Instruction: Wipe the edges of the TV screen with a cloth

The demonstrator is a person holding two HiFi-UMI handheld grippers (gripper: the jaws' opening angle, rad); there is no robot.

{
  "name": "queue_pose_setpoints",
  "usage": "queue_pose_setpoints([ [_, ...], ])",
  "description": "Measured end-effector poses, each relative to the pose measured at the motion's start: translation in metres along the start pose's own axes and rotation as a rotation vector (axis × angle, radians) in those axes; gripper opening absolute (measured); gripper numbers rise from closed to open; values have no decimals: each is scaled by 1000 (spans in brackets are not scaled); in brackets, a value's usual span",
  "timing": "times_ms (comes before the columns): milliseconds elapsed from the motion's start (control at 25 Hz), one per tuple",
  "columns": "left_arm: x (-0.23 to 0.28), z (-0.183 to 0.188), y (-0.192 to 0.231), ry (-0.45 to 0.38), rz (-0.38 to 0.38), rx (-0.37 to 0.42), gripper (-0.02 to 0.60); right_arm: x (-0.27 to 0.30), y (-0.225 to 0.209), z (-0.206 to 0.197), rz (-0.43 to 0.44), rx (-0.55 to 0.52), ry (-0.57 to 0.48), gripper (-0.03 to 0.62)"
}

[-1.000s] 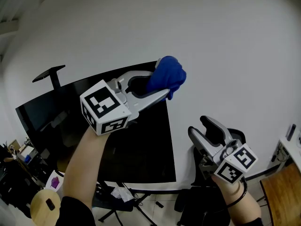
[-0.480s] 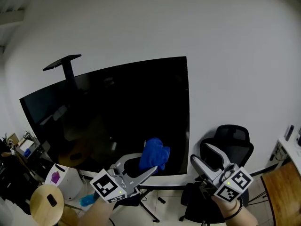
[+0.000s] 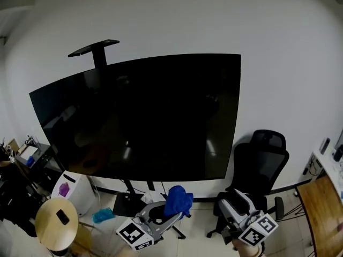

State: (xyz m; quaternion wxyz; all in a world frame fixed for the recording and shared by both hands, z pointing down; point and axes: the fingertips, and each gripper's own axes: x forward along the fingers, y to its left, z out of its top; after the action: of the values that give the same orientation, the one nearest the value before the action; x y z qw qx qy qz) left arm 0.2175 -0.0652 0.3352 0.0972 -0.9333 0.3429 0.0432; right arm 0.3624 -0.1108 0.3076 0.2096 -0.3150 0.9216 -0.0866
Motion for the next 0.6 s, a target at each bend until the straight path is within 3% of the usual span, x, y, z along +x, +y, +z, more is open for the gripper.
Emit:
queue_pose_setpoints([
  [360,-71,-53,-39,26,20,-156,137,-59,38,-61,-113,46,88,225],
  [600,-84,-53,-58,28,31,-156,137,-77,51,-68,-113,55,104,222],
])
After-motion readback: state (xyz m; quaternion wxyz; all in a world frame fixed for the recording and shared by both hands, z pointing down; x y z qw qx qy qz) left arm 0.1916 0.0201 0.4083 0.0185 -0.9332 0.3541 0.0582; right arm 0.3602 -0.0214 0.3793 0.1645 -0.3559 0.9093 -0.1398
